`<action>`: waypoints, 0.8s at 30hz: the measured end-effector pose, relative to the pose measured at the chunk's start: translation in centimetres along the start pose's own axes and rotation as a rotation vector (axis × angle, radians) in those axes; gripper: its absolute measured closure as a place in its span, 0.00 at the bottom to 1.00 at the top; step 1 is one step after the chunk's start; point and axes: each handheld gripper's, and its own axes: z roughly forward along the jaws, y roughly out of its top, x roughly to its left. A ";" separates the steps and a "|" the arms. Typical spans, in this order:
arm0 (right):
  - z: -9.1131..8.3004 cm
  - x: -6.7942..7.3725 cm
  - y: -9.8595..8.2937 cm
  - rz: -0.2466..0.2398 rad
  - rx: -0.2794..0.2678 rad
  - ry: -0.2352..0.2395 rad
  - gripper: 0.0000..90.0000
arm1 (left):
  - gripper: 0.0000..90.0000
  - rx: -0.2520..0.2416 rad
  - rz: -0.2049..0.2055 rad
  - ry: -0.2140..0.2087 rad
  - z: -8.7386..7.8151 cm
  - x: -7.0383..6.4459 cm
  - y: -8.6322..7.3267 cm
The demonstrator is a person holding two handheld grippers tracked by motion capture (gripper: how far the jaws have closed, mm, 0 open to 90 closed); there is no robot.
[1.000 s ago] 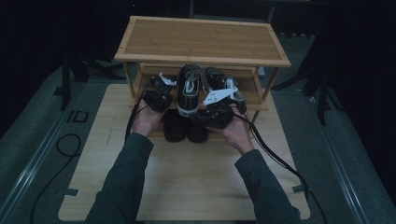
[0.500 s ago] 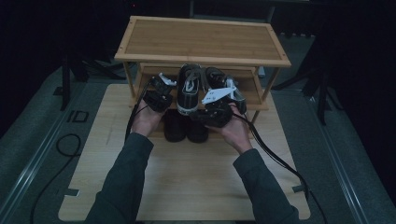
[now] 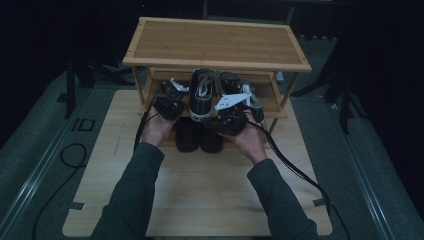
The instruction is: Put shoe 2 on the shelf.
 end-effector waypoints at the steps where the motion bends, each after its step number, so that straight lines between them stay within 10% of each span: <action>1: 0.0 0.0 0.0 0.000 0.000 -0.002 1.00 | 1.00 0.000 -0.001 0.000 0.0 0.0 0.0; 24: 0.0 -0.4 -0.3 0.005 0.048 -0.043 1.00 | 1.00 -0.007 -0.003 -0.005 0.0 0.0 -0.1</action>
